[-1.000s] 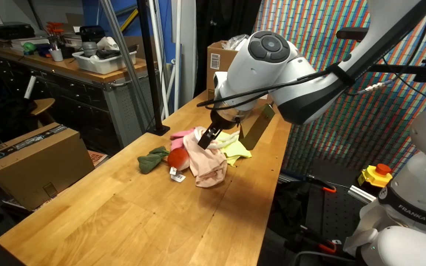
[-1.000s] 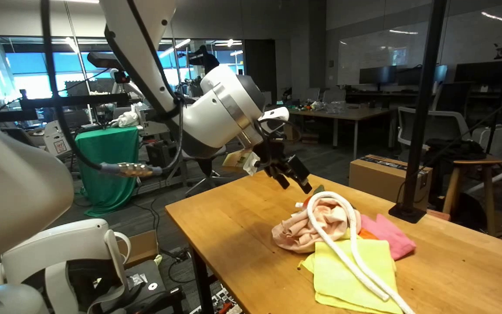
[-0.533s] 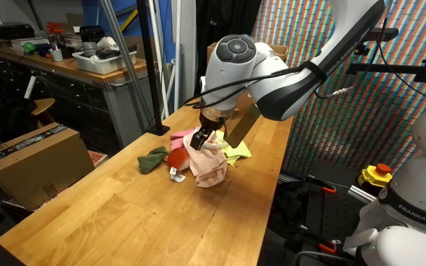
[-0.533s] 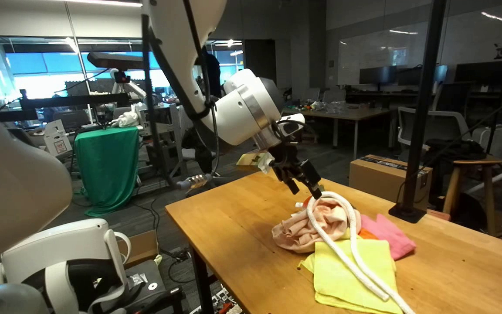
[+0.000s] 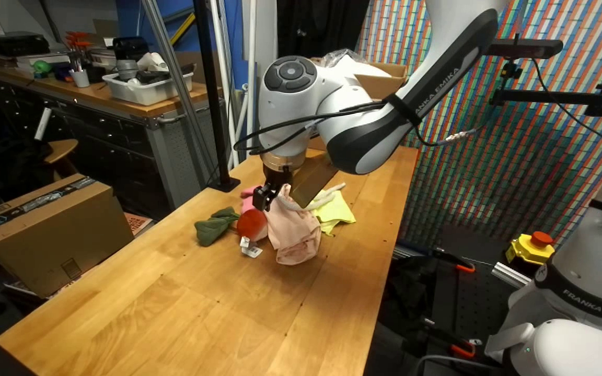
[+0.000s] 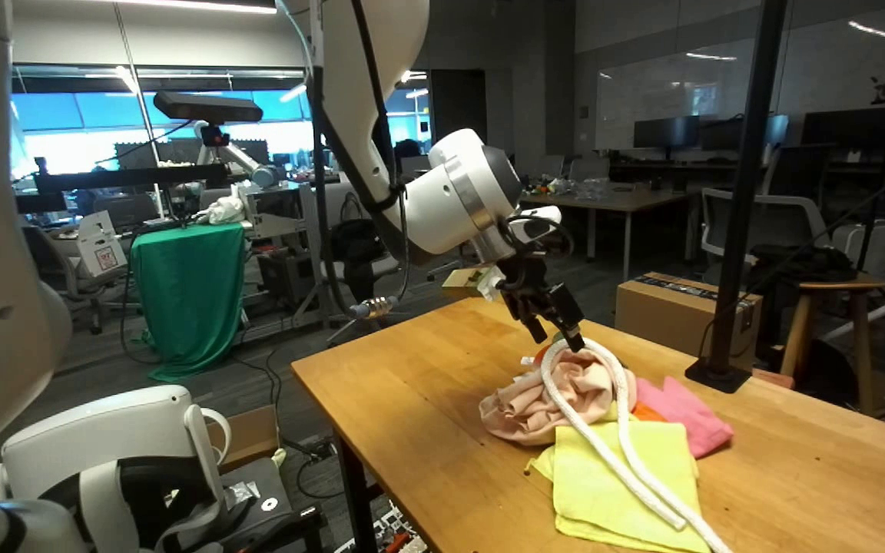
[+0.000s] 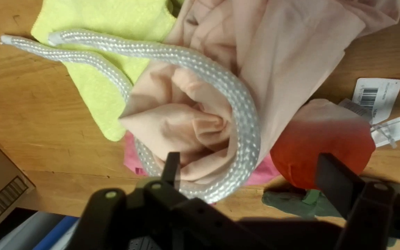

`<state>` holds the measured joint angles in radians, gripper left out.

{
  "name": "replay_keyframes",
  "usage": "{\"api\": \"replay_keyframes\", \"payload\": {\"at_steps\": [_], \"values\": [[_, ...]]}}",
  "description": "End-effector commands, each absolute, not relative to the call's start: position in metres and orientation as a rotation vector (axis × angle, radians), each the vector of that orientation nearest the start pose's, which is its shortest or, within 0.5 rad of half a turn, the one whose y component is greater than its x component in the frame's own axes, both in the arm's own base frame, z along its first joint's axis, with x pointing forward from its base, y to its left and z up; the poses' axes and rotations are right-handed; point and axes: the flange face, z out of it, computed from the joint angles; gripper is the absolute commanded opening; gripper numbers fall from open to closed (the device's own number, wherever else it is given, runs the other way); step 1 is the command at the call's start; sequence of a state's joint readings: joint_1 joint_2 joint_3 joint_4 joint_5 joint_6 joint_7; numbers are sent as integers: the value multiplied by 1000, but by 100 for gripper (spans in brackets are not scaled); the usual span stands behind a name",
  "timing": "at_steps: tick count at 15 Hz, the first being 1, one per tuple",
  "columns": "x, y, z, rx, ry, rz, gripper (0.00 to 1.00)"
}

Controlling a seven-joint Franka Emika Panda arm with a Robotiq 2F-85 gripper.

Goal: Separate the clothes, rope and plush toy on the table

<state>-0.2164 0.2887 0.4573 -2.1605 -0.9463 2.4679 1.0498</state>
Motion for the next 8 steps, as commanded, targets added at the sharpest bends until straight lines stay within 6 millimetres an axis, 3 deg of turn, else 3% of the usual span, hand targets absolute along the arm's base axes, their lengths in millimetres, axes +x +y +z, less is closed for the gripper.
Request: {"api": "replay_keyframes", "payload": {"at_steps": [1, 8], "values": [[572, 138, 286, -3426, 203, -618, 100], [574, 134, 288, -3384, 442, -489, 100]]}}
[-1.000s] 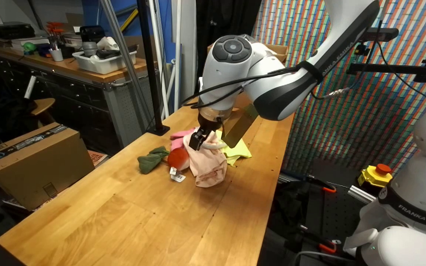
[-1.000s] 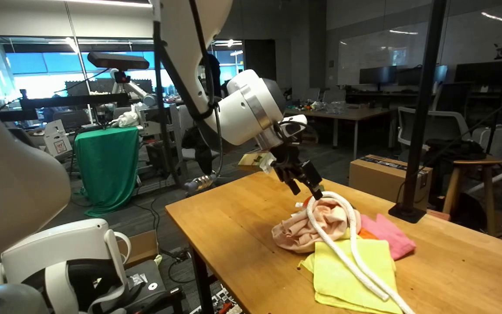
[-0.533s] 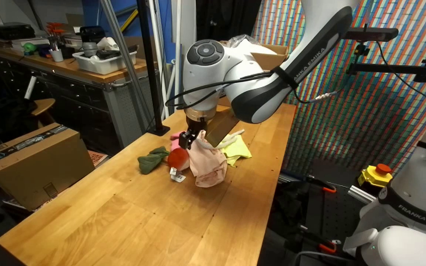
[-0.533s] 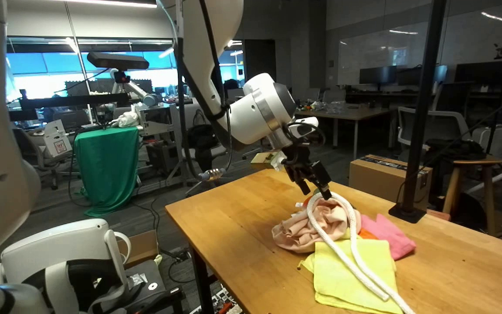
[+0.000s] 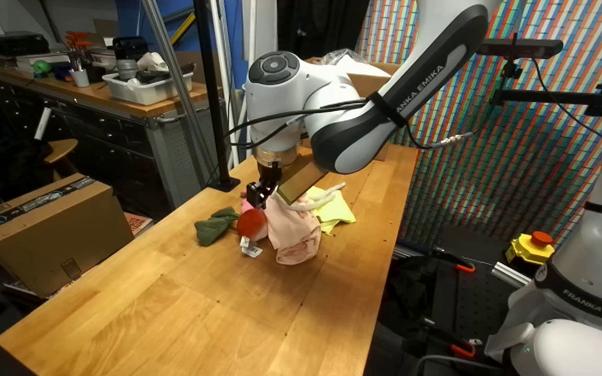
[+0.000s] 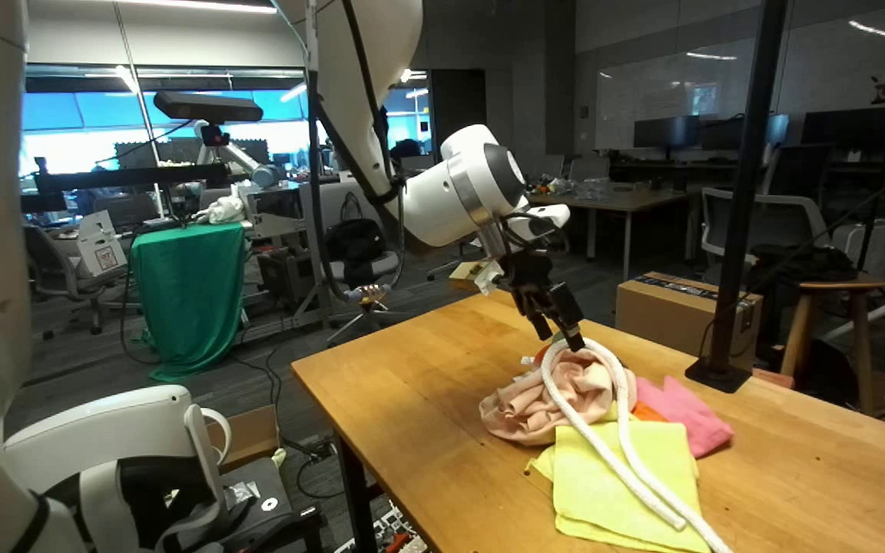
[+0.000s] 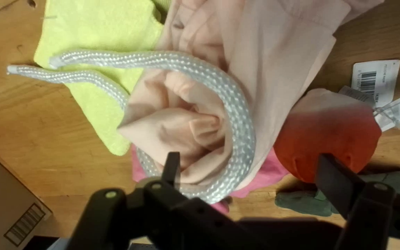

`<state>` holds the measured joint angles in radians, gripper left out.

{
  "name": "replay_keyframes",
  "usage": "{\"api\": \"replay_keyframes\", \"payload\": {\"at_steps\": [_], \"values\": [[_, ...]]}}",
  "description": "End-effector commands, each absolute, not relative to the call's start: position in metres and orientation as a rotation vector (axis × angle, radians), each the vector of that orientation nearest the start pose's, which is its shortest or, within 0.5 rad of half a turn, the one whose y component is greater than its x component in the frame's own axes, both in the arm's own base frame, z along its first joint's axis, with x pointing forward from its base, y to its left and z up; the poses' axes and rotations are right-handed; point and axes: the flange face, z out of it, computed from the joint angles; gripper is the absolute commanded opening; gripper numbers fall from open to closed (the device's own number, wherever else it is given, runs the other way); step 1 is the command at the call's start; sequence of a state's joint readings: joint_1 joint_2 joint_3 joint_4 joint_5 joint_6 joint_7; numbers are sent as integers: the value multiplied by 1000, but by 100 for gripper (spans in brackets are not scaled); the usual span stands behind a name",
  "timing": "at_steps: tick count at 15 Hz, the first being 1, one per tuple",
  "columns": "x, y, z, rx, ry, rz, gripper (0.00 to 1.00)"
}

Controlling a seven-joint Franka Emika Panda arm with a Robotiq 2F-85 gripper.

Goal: Separate the clothes, rope and plush toy on the table

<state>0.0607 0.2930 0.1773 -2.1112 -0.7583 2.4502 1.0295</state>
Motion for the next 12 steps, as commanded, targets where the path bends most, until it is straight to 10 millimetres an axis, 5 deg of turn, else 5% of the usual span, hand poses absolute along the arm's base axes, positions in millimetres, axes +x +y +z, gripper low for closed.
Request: {"api": "replay_keyframes", "payload": {"at_steps": [1, 11, 12], "values": [[575, 133, 288, -3374, 474, -469, 100], [579, 114, 285, -3352, 591, -423, 100], [579, 113, 284, -3355, 590, -426, 94]]}}
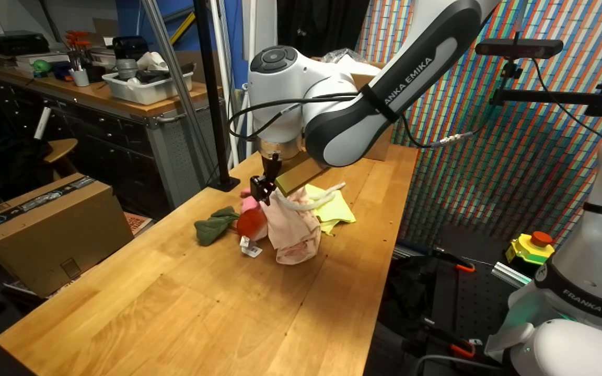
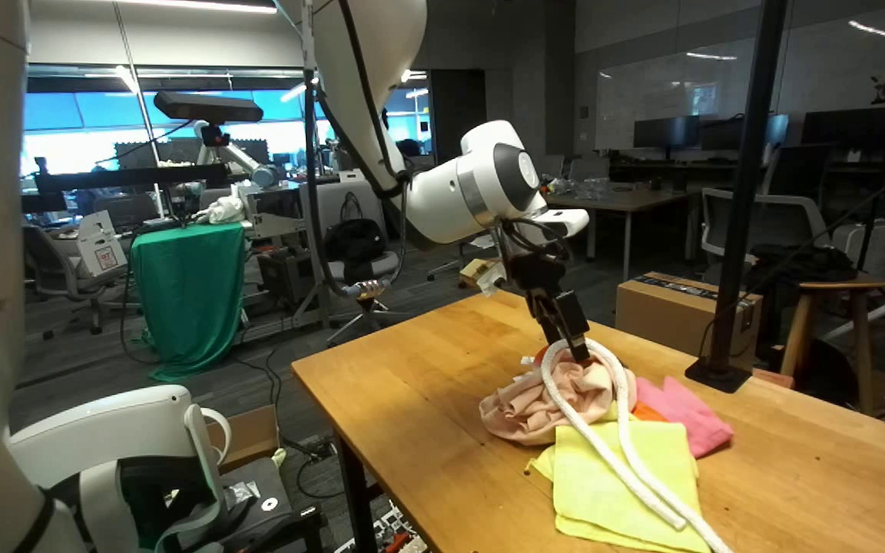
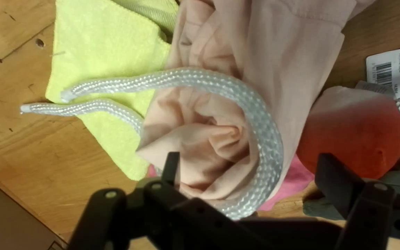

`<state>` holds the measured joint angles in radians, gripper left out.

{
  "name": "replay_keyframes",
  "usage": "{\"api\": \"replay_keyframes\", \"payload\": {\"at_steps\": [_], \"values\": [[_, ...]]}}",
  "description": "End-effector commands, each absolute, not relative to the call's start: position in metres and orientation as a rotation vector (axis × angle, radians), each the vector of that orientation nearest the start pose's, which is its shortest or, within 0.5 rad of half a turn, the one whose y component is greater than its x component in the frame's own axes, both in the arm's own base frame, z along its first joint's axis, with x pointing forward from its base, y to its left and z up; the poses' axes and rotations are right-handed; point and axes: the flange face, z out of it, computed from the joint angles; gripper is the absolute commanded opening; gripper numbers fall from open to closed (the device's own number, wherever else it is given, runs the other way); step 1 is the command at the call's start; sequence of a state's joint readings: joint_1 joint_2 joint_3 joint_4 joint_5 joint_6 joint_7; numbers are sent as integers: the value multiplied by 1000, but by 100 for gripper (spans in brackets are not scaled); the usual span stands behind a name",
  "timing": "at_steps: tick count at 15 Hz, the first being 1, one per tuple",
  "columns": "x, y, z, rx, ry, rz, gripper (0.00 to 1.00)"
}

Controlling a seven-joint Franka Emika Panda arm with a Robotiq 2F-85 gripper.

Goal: Separate the clothes, rope and plush toy on the table

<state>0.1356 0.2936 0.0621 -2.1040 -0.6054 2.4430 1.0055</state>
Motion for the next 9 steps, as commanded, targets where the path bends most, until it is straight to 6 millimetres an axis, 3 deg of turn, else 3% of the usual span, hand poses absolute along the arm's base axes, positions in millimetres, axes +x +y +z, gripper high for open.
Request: {"api": "replay_keyframes", "payload": {"at_steps": [1, 3, 9], "values": [[579, 112, 284, -3356, 591, -428, 74], [579, 112, 283, -3356, 594, -429, 70], [578, 116, 284, -3364, 589, -438, 24]]}}
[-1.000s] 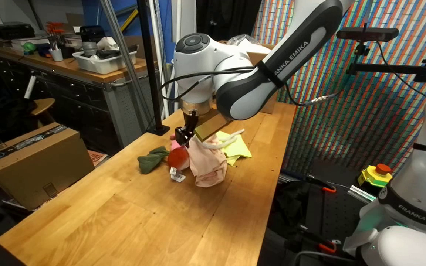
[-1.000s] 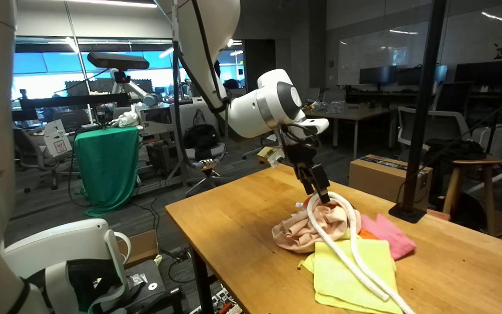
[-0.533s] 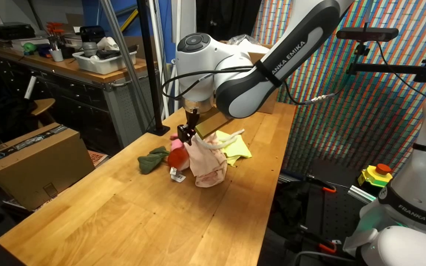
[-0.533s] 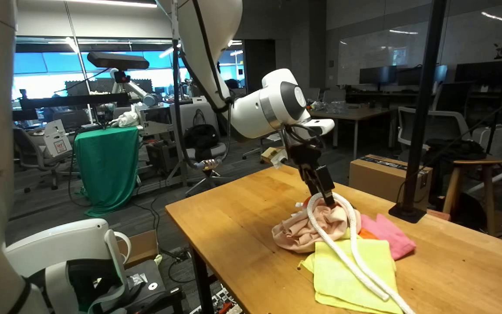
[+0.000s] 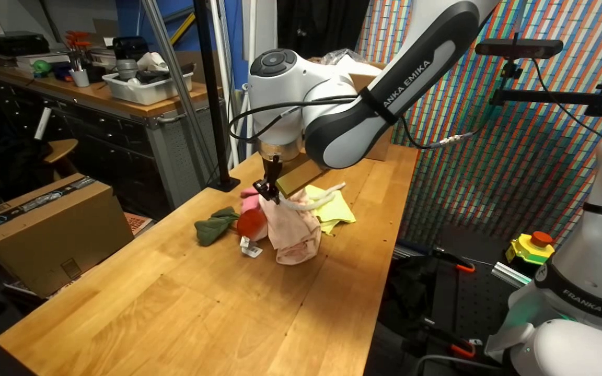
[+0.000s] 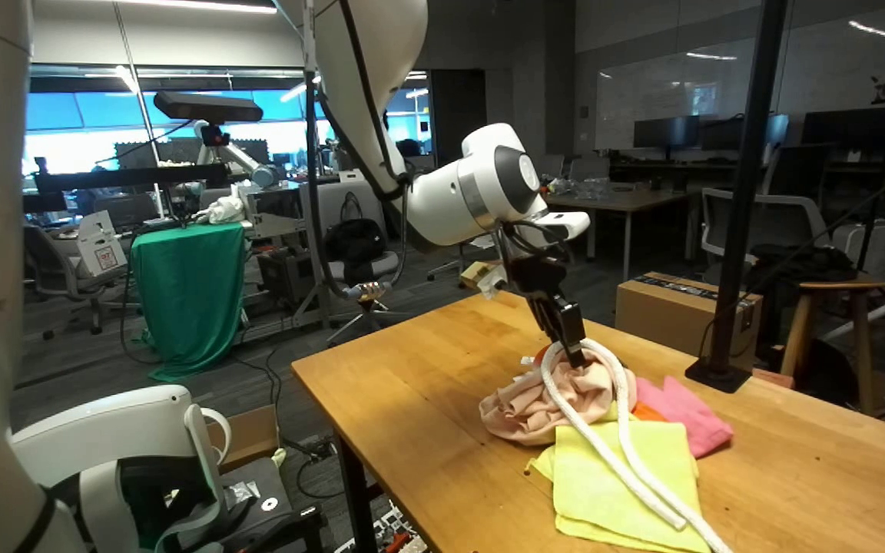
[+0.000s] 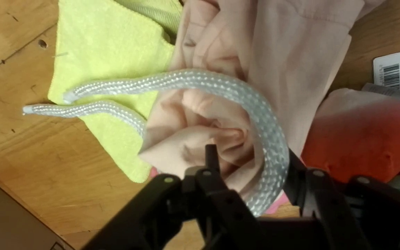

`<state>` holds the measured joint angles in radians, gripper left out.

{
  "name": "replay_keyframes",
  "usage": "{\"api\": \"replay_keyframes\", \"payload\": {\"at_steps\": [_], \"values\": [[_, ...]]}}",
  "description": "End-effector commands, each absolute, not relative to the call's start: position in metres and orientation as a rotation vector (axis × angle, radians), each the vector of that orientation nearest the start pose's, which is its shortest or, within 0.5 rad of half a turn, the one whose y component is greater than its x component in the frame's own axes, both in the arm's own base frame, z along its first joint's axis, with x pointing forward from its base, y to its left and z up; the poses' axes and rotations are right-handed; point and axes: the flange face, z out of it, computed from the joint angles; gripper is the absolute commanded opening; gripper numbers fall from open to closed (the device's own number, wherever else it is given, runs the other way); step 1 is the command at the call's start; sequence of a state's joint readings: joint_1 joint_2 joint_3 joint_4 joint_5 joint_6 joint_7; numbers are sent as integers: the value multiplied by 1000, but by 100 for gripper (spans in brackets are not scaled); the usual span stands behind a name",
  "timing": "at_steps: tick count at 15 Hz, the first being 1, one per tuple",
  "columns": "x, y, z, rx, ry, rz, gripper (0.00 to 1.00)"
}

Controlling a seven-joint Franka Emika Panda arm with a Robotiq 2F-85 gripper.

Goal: Separate the clothes, rope and plush toy on the table

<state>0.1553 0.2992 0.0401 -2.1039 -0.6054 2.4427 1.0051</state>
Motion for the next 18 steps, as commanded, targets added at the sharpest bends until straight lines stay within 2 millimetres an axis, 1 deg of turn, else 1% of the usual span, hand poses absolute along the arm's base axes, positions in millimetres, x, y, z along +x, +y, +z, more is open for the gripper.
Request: {"api": "replay_keyframes", "payload": {"at_steps": [1, 2, 5, 7, 10, 13, 18], "values": [[577, 117, 285, -3365, 585, -441, 15], [577, 118, 286, -3365, 583, -443, 9], [575, 122, 288, -3368, 573, -454, 4], [572, 125, 291, -3372, 564, -459, 8], [564, 128, 299, -3385, 560, -474, 8], [553, 129, 317, -3392, 556, -519, 8], [534, 126, 361, -3374, 565, -742, 7]]}}
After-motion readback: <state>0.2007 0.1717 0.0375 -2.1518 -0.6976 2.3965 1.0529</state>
